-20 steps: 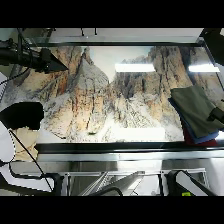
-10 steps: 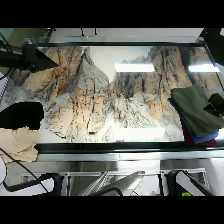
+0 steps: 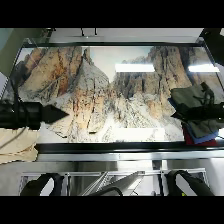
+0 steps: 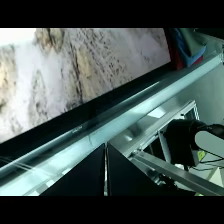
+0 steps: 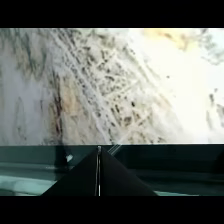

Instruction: Fold the shirts.

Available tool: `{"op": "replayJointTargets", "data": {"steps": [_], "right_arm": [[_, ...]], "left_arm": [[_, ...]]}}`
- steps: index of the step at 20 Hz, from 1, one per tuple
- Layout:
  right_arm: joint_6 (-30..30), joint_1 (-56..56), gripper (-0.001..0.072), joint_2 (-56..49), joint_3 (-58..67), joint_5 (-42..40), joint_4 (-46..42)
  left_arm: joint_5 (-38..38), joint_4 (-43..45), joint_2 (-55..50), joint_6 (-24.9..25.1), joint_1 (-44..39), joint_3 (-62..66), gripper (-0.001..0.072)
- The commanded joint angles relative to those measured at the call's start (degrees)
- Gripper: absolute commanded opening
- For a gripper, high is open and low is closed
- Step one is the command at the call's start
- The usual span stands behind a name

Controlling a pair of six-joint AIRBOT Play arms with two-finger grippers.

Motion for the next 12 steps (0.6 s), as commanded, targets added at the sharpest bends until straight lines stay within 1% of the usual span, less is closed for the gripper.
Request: {"op": "replayJointTargets", "data": {"steps": [1, 7, 12], "right_arm": [[-0.33, 3.13, 0.0018, 1.01, -3.41, -0.68, 0.46], [-0.31, 3.1, 0.0018, 1.01, -3.41, -0.31, 0.63], [-0.31, 3.1, 0.0018, 1.01, -3.41, -0.31, 0.63]], "left_arm": [[1.36, -0.11, 8.31, 1.33, 0.04, -13.66, 0.0015], [4.74, -0.11, 15.34, 1.33, 0.04, -19.78, 0.0015], [4.66, -0.24, 15.67, 1.27, 0.04, -19.87, 0.0015]]}}
